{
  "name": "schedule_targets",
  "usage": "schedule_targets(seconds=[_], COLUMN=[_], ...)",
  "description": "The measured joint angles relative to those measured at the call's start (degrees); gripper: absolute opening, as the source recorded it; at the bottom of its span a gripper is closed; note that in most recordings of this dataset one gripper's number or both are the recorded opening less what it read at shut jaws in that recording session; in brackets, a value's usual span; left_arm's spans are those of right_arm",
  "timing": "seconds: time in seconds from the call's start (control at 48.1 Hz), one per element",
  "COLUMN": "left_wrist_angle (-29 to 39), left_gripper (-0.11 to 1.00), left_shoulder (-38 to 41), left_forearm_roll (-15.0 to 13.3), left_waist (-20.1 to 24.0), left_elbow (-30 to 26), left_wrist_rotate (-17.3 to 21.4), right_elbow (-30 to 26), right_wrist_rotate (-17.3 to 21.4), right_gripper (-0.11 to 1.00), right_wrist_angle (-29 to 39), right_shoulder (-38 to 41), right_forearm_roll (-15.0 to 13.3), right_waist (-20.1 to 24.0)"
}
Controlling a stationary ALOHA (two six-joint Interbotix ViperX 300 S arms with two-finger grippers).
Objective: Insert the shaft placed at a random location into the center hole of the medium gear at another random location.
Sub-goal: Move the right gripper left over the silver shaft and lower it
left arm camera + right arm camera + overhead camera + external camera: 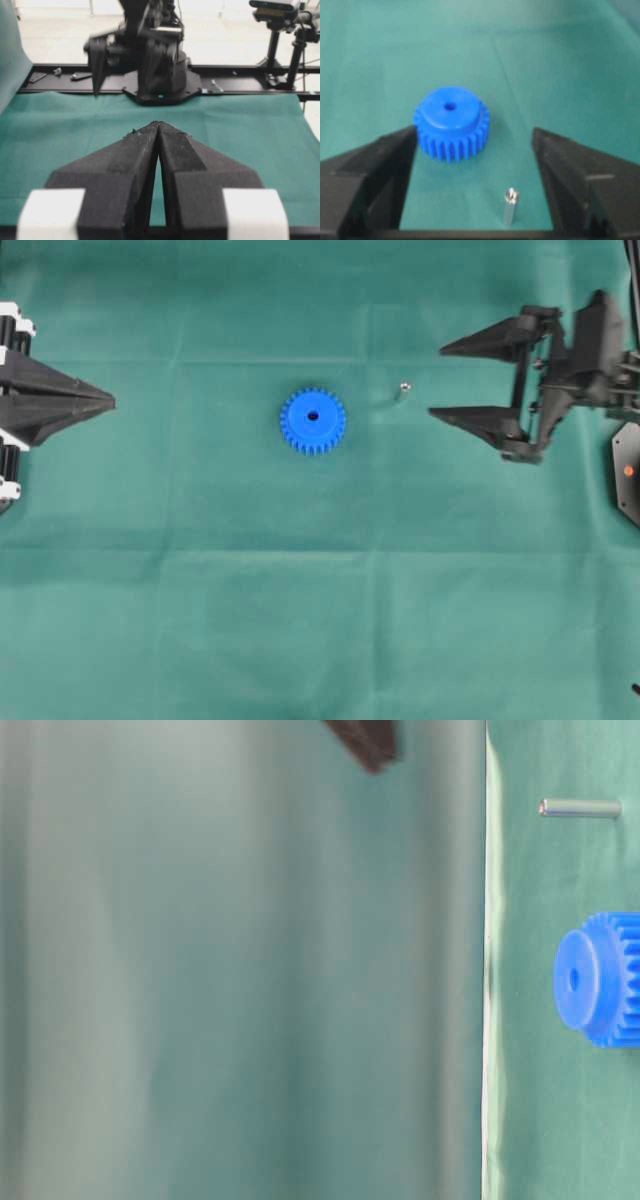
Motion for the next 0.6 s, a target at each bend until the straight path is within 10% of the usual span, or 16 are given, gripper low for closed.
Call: schedule_targets(seconds=[0.603], left_wrist_angle=[1.49], left_gripper=[0.0], left_shoulder=[0.09], left_forearm_roll=[0.0], left_waist=[1.41], left_elbow=[0.0], left_wrist_rotate=[-0.18], right_elbow=[-4.66], right_wrist_rotate=[-0.7], right_gripper=[0.87], right_wrist_angle=[-11.43], right_shoulder=[25.31], right_forearm_roll=[1.93], right_waist=[-2.02])
